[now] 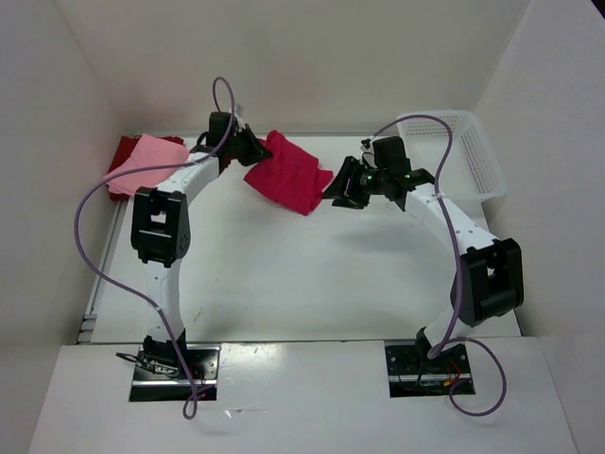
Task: Fold and stack the t-shirts
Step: Put the neatly folded tshirt into the corner of the board with the left arm
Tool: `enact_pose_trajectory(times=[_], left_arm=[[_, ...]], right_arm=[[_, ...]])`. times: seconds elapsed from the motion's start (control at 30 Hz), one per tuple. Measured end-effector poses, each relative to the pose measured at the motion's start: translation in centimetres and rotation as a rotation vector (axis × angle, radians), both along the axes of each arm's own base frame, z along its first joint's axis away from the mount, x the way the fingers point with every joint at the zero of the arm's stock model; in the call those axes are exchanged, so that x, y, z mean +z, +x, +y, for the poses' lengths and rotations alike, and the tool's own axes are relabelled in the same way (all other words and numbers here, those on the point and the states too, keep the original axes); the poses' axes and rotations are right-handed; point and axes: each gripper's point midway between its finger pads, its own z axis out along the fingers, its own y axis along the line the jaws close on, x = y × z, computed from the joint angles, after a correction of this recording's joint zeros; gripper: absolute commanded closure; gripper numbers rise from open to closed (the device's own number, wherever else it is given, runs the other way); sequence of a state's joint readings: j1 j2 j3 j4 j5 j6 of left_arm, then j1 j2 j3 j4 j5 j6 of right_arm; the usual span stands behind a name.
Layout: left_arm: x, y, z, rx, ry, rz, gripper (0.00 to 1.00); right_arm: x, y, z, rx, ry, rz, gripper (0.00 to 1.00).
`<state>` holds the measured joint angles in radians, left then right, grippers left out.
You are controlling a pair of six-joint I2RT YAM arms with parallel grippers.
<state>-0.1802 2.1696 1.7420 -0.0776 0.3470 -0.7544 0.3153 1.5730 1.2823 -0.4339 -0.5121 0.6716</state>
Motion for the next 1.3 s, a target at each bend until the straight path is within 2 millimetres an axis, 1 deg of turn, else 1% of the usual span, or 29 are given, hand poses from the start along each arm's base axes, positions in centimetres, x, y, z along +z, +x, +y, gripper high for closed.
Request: enact_pose_trajectory(times=[0.03,0.1,0.13,0.17,0.23,0.27,0.3,0.33,0.37,0.4,0.43,0.47,0.5,0.53,0.57,0.6,0.63,0.67,0.7,0.77,0.83,0.87,0.93,1.0,1.03,1.1,1.17,1.23,1.3], left_arm=[[1.1,0.5,0.4,0.005,-0.001,-0.020,1.00],[3.5,1.8,2.2,0.023,-0.003,-0.067,1.00],[4.8,2.6,3.6,0.044,-0.007,-0.093,1.00],[5.8,3.2,5.5,0.072,-0.012,-0.112,1.00],[7.3,3.8,10.1,0.143,-0.018,-0.135,1.00],[8.0,4.0,13.1,0.190,-0.023,-0.141,0.99],[8.7,4.0,16.8,0.253,-0.031,-0.155,0.96],[9.2,3.7,20.2,0.315,-0.034,-0.163,0.90],[9.5,3.0,24.2,0.390,-0.035,-0.166,0.79],[9.3,2.0,27.6,0.464,-0.040,-0.165,0.43],[9.0,0.3,31.4,0.553,-0.045,-0.162,0.24],[8.2,-1.7,34.4,0.639,-0.074,-0.139,0.07],[7.2,-3.5,36.5,0.707,-0.099,-0.117,0.00],[5.9,-5.6,38.0,0.774,-0.135,-0.087,0.00],[4.2,-7.5,38.6,0.826,-0.163,-0.059,0.00],[2.3,-9.5,38.2,0.868,-0.194,-0.001,0.00],[0.7,-11.1,37.3,0.888,-0.213,0.050,0.00],[-0.6,-12.5,36.0,0.895,-0.237,0.094,0.00],[-1.7,-13.8,34.4,0.901,-0.259,0.137,0.00],[-2.4,-16.0,32.0,0.910,-0.281,0.190,0.00],[-1.0,-17.8,30.8,0.919,-0.281,0.173,0.00],[0.5,-18.3,30.7,0.926,-0.273,0.139,0.00],[3.8,-18.8,30.4,0.915,-0.257,0.042,0.00],[6.2,-18.8,29.0,0.865,-0.226,-0.033,0.00],[6.7,-18.6,27.6,0.823,-0.215,-0.047,0.00],[6.3,-18.3,23.0,0.686,-0.179,-0.032,0.00],[4.7,-18.7,18.4,0.549,-0.153,0.024,0.00],[2.5,-20.0,13.4,0.395,-0.104,0.100,0.00],[1.0,-21.6,9.4,0.254,-0.059,0.150,0.00]], right_arm=[[0.0,0.1,-0.1,-0.002,0.000,-0.001,0.47],[0.0,0.1,-0.2,-0.006,0.000,0.000,0.47],[0.0,0.2,-0.3,-0.006,0.000,-0.001,0.47],[0.0,0.2,-0.4,-0.005,0.000,-0.003,0.47],[0.0,0.2,-0.4,0.000,0.000,-0.004,0.47],[0.0,0.2,-0.4,0.002,0.002,-0.003,0.47],[-0.1,0.2,-0.4,0.008,0.003,-0.001,0.47],[-0.2,0.2,-0.4,0.013,0.005,0.001,0.47],[-0.4,0.1,-0.3,0.019,0.006,0.004,0.47],[-0.6,0.1,-0.3,0.026,0.007,0.010,0.46],[-0.7,0.1,-0.2,0.032,0.009,0.014,0.46],[-1.0,0.0,-0.1,0.040,0.009,0.019,0.44],[-1.2,0.0,-0.1,0.046,0.008,0.024,0.42],[-1.4,0.0,0.0,0.052,0.009,0.028,0.37],[-1.5,-0.1,0.1,0.059,0.011,0.032,0.34],[-1.7,-0.1,0.1,0.067,0.012,0.033,0.31],[-1.7,-0.2,0.2,0.075,0.014,0.034,0.25],[-2.0,-0.4,0.2,0.083,0.014,0.037,0.23],[-2.3,-0.7,0.2,0.089,0.015,0.044,0.22],[-3.3,-1.4,0.1,0.099,0.014,0.072,0.13],[-4.8,-2.4,-0.1,0.108,0.009,0.110,0.12],[-5.3,-2.9,-0.2,0.114,0.007,0.128,0.07],[-6.3,-3.6,-0.3,0.123,0.003,0.155,0.00],[-6.8,-4.0,-0.3,0.130,-0.003,0.162,0.00],[-7.0,-4.2,-0.3,0.130,-0.007,0.165,0.00],[-7.4,-4.4,-0.4,0.126,-0.024,0.165,0.00],[-7.5,-4.8,-0.4,0.126,-0.037,0.159,0.00],[-7.4,-5.5,-0.3,0.129,-0.044,0.151,0.00],[-7.1,-6.0,-0.4,0.127,-0.051,0.138,0.00]])
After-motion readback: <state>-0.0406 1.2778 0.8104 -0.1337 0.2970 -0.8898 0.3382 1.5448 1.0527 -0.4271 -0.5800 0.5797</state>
